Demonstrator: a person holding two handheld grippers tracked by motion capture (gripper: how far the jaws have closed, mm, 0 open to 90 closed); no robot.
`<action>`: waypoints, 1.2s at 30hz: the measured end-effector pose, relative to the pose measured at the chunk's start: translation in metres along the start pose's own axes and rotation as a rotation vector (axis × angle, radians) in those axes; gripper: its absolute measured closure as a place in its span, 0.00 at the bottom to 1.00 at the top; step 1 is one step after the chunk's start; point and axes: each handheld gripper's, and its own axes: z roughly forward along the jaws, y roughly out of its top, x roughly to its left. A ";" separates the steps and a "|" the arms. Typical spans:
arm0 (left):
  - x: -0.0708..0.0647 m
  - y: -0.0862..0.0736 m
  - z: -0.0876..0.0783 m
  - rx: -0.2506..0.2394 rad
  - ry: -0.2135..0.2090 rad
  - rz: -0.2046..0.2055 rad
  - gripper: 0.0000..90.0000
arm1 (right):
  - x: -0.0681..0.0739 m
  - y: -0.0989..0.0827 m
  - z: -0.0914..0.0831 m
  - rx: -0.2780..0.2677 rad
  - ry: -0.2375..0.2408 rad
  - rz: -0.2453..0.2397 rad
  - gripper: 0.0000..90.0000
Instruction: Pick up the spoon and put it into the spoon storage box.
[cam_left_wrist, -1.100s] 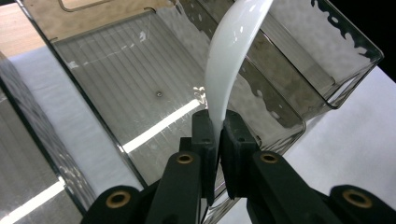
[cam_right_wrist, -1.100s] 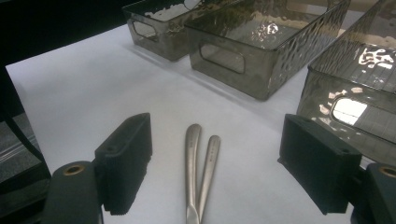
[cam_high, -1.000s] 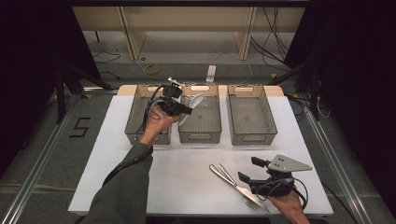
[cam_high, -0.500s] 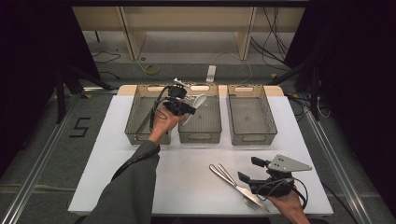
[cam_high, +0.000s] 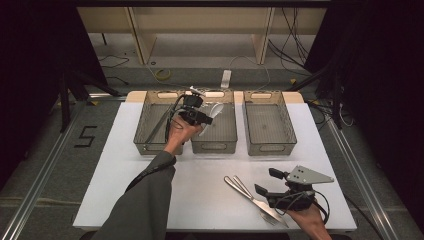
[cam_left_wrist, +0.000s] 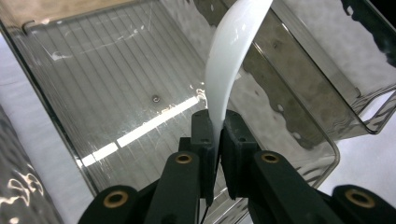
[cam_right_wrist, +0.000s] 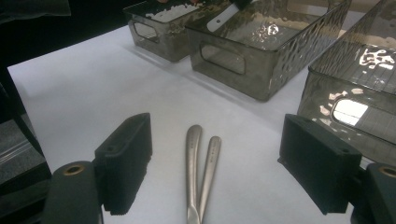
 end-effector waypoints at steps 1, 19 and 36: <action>0.000 0.000 0.001 0.005 0.001 -0.001 0.93 | 0.000 0.000 0.000 -0.002 0.000 0.000 0.29; -0.004 -0.004 -0.021 -0.066 -0.049 0.011 0.43 | 0.001 0.000 0.002 0.003 0.001 -0.009 0.29; 0.001 -0.052 -0.067 -0.153 -0.048 0.021 0.25 | 0.001 0.004 0.013 0.043 0.039 -0.015 0.29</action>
